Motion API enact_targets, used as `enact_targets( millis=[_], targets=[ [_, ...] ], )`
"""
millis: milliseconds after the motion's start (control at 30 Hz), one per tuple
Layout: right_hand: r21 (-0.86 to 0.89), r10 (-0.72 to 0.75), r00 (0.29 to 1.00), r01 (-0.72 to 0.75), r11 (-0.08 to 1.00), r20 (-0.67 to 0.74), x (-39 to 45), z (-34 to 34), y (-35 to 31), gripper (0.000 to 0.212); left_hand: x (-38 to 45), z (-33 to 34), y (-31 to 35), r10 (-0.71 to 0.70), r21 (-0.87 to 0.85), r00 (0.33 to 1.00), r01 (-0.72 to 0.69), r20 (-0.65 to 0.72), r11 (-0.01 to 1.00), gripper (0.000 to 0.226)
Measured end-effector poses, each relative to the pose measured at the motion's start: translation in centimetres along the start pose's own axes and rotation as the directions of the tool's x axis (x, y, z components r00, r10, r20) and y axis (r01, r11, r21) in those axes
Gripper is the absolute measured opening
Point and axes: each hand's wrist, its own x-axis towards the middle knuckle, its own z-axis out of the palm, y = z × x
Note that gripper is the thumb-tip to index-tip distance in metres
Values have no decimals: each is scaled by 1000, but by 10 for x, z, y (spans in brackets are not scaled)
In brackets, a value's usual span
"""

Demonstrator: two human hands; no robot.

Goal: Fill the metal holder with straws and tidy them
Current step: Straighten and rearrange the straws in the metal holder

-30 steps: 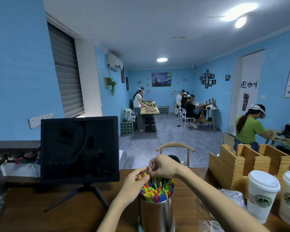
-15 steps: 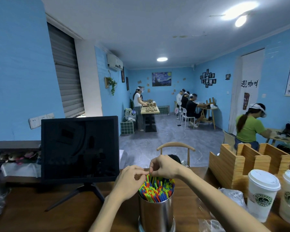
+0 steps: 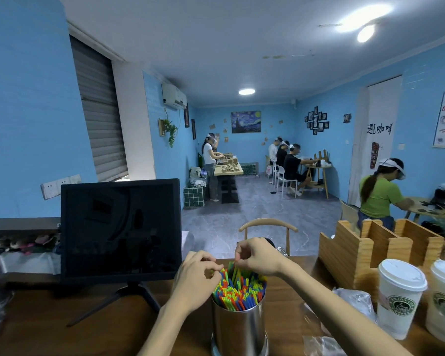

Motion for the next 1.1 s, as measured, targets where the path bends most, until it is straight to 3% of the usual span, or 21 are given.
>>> enact_targets(
  millis=[167,367,633,833,1100],
  targets=[
    [43,20,999,-17,999,-50,-3,-7,6,5,-7,2,4,91,161,995,-82,-46,984,28],
    [47,12,993,-6,999,-118,-4,-14,9,9,-7,7,15,-29,111,995,39,-95,993,27],
    [92,28,974,-8,996,-227,-7,-20,16,9,4,5,27,-68,213,995,83,-78,974,33],
    [47,19,980,-10,999,-196,-10,-13,16,14,22,-7,26,-205,129,975,194,80,972,16],
    [58,19,981,-8,998,-195,-7,-10,14,9,39,-23,37,-293,192,933,255,207,948,5]
  ],
)
